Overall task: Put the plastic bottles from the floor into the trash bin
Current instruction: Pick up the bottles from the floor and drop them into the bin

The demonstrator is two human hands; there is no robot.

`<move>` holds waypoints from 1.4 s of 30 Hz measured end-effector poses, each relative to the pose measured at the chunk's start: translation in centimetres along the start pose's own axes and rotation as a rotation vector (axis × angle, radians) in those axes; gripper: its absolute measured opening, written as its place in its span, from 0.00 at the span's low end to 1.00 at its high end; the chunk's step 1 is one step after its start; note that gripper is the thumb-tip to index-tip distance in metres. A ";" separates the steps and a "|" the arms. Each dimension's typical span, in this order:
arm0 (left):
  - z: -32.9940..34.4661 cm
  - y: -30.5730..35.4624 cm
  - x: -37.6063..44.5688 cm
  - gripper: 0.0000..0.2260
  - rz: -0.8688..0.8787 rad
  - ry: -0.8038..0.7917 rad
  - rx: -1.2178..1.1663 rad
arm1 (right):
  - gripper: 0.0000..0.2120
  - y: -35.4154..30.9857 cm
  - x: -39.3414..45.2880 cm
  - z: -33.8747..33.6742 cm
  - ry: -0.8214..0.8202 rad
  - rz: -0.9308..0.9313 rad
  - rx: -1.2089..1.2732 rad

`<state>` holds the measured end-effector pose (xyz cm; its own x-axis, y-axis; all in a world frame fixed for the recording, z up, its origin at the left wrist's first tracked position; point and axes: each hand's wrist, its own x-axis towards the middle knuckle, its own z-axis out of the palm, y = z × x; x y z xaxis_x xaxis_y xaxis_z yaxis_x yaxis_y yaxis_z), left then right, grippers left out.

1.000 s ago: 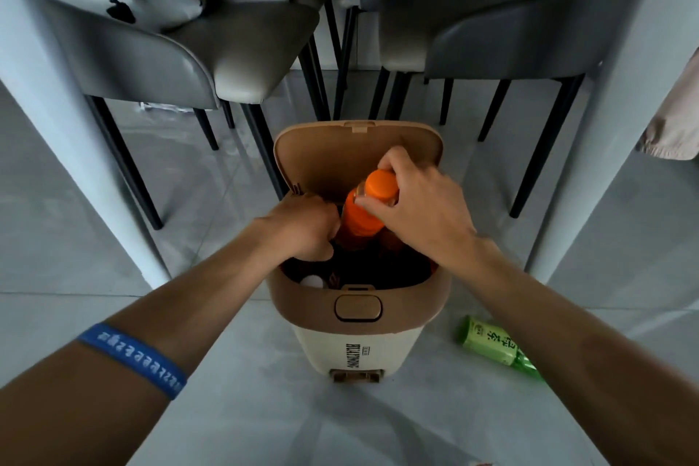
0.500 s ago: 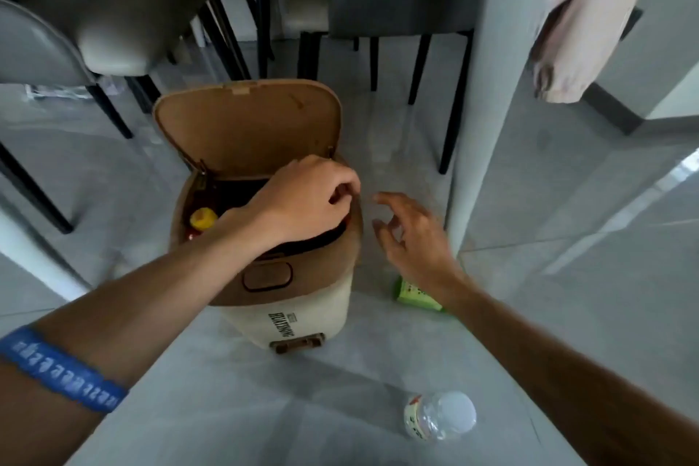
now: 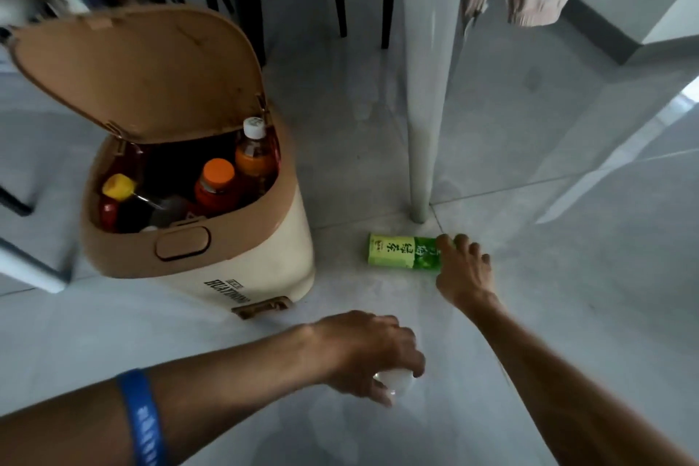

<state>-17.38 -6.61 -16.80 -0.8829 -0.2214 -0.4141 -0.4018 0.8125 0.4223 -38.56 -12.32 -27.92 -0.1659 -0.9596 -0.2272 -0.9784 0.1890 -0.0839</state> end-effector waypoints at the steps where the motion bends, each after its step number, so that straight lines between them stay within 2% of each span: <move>1: 0.1 0.2 -0.1 0.20 0.003 0.008 0.055 | 0.25 0.1 0.2 -0.1 0.035 0.008 -0.023; 4: -1.4 0.5 -0.5 0.17 -0.039 0.100 0.126 | 0.24 0.7 0.5 0.7 0.002 0.059 0.063; 6: -4.7 0.8 -1.7 0.15 -0.122 0.258 0.065 | 0.23 0.8 0.4 1.4 -0.022 0.093 0.188; 9: -11.7 1.2 -4.8 0.15 -0.269 0.530 0.012 | 0.23 0.2 -0.7 2.3 -0.025 0.095 0.247; 13: -19.7 0.8 -11.6 0.18 -0.442 0.753 0.036 | 0.26 -3.0 -1.8 -1.7 -0.029 0.120 0.592; 15: -22.0 0.1 -15.1 0.18 -0.536 0.836 0.078 | 0.25 -4.5 -1.7 -5.0 0.008 0.074 0.748; 18: -23.2 -1.5 -19.1 0.18 -0.657 0.808 0.016 | 0.25 -6.4 -2.1 -10.5 0.133 -0.008 0.843; 22: -22.0 -3.6 -21.8 0.16 -0.696 0.732 -0.148 | 0.23 -8.2 -3.8 -17.8 0.340 -0.093 0.897; 25: -22.2 -4.6 -24.5 0.15 -0.700 0.863 -0.238 | 0.26 -9.6 -5.2 -22.6 0.470 -0.174 0.863; 27: -23.0 -4.8 -27.0 0.16 -0.687 0.972 -0.284 | 0.27 -10.7 -6.0 -25.0 0.491 -0.246 0.829; 28: -23.2 -5.0 -27.9 0.15 -0.686 0.977 -0.293 | 0.27 -11.3 -6.4 -25.9 0.482 -0.279 0.805; 29: -23.2 -5.2 -28.3 0.15 -0.698 0.937 -0.285 | 0.26 -11.9 -6.8 -26.7 0.468 -0.313 0.775; 31: -21.8 -6.0 -27.2 0.16 -0.745 0.757 -0.208 | 0.26 -13.1 -7.3 -27.8 0.475 -0.352 0.734; 35: -15.0 -8.9 -21.4 0.19 -0.741 0.466 -0.197 | 0.31 -14.7 -8.9 -30.0 0.562 -0.404 0.737; 38: -13.1 -10.7 -21.1 0.16 -0.655 0.433 -0.370 | 0.30 -14.6 -10.5 -31.6 0.611 -0.462 0.714; 42: -12.9 -12.1 -22.2 0.11 -0.653 0.513 -0.448 | 0.26 -15.6 -12.1 -32.9 0.606 -0.581 0.637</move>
<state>3.97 -18.45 -2.30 -0.4068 -0.8564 -0.3179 -0.8166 0.1849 0.5468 -25.39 -10.52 8.04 0.1015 -0.8485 0.5194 -0.7108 -0.4272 -0.5589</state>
